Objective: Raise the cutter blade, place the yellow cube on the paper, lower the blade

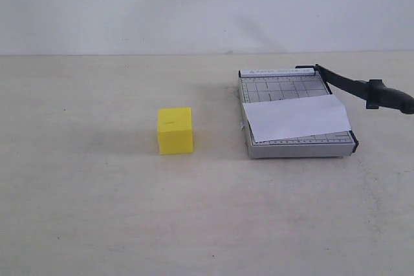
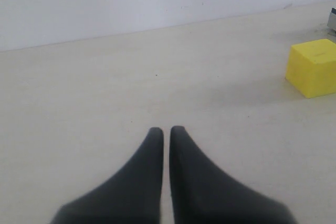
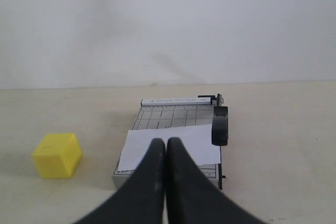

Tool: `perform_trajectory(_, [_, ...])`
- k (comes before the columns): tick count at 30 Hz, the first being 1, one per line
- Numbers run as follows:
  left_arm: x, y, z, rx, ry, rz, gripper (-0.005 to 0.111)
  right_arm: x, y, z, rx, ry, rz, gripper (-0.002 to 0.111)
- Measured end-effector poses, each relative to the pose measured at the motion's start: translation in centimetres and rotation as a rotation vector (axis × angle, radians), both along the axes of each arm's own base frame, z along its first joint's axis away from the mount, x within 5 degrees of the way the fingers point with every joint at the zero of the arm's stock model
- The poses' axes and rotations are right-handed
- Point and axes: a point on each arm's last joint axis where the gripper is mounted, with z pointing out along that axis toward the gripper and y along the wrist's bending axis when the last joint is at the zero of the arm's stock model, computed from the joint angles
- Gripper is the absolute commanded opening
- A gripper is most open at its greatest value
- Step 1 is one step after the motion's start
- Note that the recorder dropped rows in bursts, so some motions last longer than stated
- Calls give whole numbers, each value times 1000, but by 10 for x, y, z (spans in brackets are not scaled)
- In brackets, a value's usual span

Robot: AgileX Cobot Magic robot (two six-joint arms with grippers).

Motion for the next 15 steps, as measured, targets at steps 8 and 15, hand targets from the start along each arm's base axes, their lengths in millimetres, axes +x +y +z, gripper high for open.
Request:
perform_trajectory(8, [0,0,0,0,0,0,4,-3,0,1,16,-17,-1,0])
perform_trajectory(15, [0,0,0,0,0,0,4,6,-2,-26,17,-7,-33,0])
